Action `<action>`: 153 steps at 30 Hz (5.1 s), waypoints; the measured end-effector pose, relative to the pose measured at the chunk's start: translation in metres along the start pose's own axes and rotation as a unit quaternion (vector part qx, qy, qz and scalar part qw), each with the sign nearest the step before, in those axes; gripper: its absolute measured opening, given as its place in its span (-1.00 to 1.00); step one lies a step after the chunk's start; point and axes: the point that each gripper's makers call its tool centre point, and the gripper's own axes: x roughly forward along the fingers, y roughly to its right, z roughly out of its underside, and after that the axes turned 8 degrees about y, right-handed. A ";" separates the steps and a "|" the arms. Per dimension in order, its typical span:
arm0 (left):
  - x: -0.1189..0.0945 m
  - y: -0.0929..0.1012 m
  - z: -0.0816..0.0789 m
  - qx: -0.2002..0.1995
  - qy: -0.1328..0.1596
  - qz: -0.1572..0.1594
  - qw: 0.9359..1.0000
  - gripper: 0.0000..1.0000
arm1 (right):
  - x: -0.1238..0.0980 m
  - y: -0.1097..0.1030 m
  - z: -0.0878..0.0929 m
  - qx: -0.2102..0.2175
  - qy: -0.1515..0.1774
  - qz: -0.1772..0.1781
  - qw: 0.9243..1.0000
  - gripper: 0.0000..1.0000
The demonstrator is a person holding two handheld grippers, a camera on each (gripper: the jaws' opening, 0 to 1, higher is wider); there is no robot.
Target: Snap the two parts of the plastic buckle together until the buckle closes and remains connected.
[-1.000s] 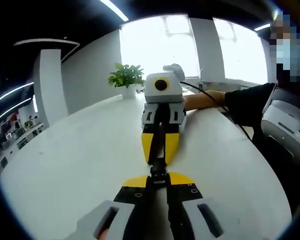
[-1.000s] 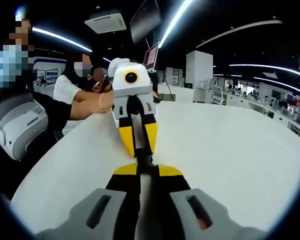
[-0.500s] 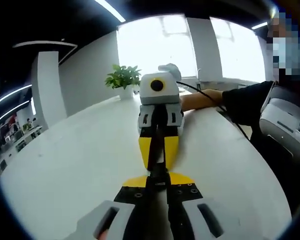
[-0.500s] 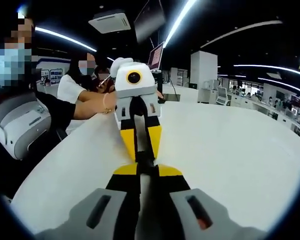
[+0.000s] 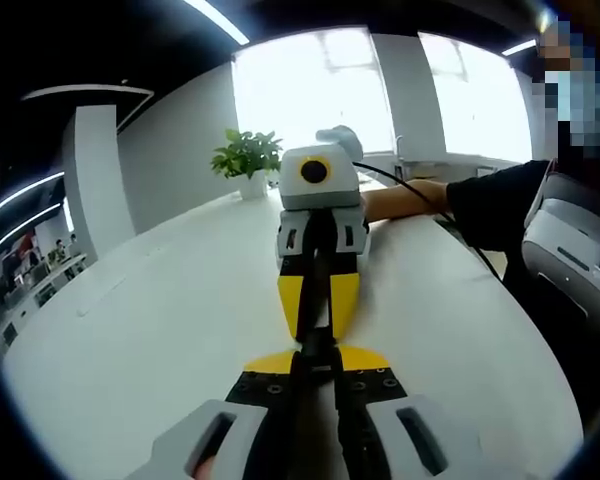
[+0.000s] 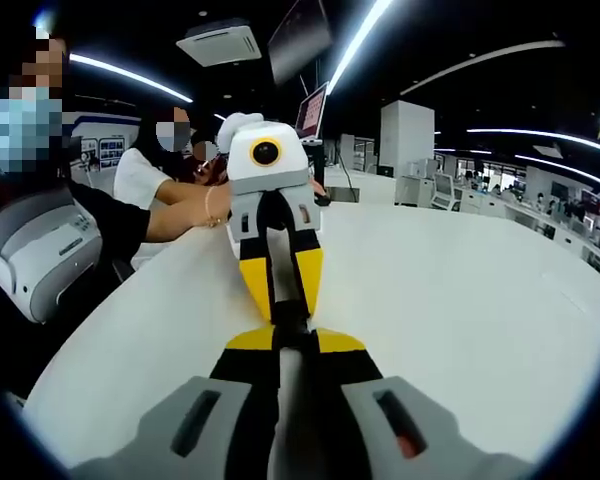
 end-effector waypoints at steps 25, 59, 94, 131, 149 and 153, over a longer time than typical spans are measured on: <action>-0.016 -0.048 -0.031 0.014 0.057 -0.104 0.993 -0.65 | -0.025 0.032 -0.019 -0.051 -0.008 0.075 0.996 -0.78; -0.035 -0.082 -0.023 0.012 0.036 -0.189 0.981 -0.64 | -0.049 0.131 -0.009 -0.066 -0.083 0.191 0.976 -0.77; -0.035 -0.083 -0.021 0.012 0.029 -0.188 0.982 -0.64 | -0.048 0.181 0.015 -0.028 -0.106 0.227 0.968 -0.76; -0.034 -0.083 -0.020 0.014 0.025 -0.188 0.982 -0.64 | -0.059 0.198 0.021 -0.005 -0.094 0.259 0.961 -0.73; -0.036 -0.086 -0.018 0.006 0.023 -0.197 0.980 -0.64 | -0.064 0.197 0.017 -0.008 -0.094 0.262 0.960 -0.73; -0.037 -0.089 -0.017 0.003 0.023 -0.202 0.979 -0.64 | -0.068 0.198 0.015 -0.010 -0.093 0.267 0.959 -0.73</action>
